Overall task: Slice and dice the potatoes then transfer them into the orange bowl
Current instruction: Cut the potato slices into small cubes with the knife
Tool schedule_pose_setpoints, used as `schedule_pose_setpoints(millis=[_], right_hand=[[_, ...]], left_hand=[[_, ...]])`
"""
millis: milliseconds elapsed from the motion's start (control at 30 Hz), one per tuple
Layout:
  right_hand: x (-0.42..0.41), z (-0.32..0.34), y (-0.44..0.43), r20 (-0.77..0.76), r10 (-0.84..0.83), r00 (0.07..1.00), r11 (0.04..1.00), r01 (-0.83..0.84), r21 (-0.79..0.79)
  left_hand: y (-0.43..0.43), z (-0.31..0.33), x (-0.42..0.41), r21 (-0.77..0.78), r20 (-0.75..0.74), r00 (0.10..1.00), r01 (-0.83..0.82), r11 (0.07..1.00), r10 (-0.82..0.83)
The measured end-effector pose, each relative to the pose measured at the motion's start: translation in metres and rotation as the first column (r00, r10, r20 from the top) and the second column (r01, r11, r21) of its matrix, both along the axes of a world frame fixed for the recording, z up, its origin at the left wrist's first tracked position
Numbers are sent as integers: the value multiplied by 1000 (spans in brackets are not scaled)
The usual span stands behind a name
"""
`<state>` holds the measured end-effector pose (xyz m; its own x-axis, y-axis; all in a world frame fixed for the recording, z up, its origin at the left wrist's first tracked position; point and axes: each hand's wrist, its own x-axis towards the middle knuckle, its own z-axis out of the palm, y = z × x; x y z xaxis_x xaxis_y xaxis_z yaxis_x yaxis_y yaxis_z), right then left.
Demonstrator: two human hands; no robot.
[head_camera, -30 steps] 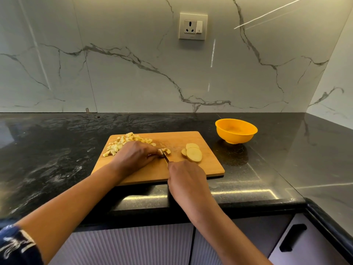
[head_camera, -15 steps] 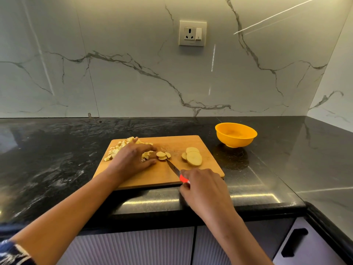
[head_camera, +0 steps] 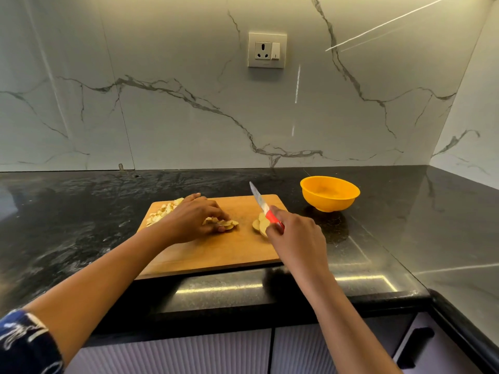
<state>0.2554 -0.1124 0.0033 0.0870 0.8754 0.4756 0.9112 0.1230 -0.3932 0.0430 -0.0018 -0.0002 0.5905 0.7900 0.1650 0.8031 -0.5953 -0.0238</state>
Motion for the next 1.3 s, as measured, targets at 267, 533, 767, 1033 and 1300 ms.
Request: schedule_pose_setpoints(millis=[267,533,767,1033,1300], right_hand=[[7,-11,21,-136,-44,990,999,44,-4],[17,-14,20,-239,-67,969,998,70,5],[12,-17,20,-246,-55,968,998,60,15],[9,-18,16,-208,-47,977,999,51,10],[5,-17,14,-169,-25,985,1000,27,9]], left_hand=[[11,-3,30,55,8,1000,-23,998,22],[30,7,63,-246,217,968,-74,966,129],[28,20,37,-335,333,919,-94,938,211],[26,22,34,-249,102,973,-177,952,208],[22,15,38,-250,147,963,-183,951,224]])
